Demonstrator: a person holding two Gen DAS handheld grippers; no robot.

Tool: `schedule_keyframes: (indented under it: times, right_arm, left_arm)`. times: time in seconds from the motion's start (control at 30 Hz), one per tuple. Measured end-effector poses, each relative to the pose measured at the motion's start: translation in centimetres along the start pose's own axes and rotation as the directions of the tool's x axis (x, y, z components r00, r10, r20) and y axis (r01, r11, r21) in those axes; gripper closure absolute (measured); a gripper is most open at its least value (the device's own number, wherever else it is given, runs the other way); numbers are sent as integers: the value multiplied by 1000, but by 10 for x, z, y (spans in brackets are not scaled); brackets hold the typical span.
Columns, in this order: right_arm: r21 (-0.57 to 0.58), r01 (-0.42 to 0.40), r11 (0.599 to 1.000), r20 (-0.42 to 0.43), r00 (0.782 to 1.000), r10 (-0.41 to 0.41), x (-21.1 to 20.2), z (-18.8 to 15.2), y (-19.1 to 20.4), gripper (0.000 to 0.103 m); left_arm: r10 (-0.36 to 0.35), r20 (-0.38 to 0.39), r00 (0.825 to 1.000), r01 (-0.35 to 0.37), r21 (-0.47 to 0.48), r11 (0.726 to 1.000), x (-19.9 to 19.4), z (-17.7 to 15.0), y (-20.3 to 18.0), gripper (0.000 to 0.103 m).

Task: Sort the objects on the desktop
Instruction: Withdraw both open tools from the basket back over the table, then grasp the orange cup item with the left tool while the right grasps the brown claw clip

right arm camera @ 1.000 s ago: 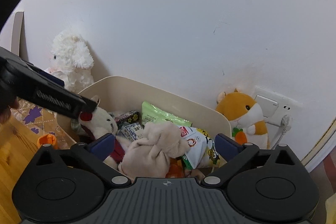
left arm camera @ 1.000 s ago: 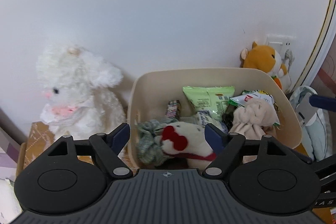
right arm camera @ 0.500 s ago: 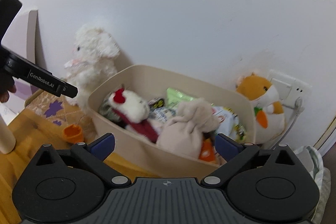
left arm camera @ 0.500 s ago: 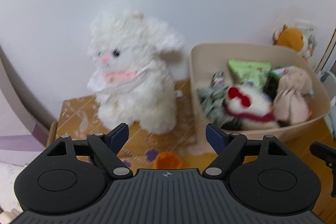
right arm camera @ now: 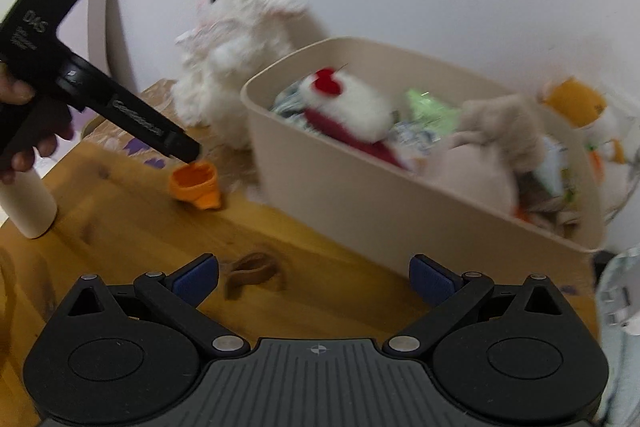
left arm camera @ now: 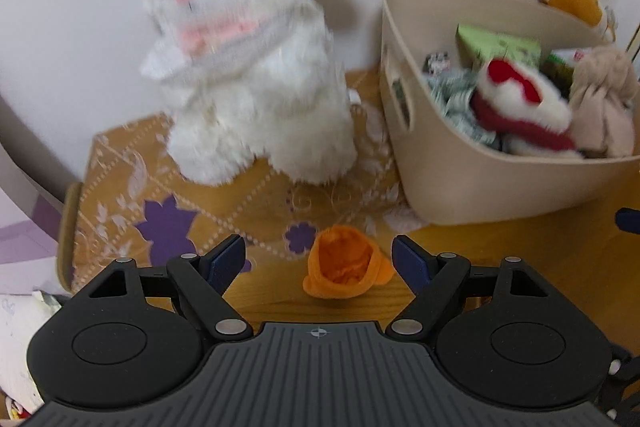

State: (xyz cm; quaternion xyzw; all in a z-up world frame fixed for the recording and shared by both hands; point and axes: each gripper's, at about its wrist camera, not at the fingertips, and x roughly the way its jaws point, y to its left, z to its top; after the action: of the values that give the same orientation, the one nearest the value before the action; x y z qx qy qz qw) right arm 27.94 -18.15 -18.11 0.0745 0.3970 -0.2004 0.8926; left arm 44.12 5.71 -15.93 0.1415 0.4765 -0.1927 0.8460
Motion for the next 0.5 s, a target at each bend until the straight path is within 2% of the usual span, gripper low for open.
schedule_keyframes:
  times: [0.37, 0.5]
  right_arm:
    - [-29, -36, 999, -44, 998, 35, 45, 2, 23, 2]
    - [-58, -55, 997, -63, 997, 51, 56, 1, 27, 14]
  left_arm:
    - [-45, -66, 997, 49, 62, 997, 46, -4, 11, 21]
    - [-82, -73, 994, 87, 66, 994, 56, -5, 13, 21]
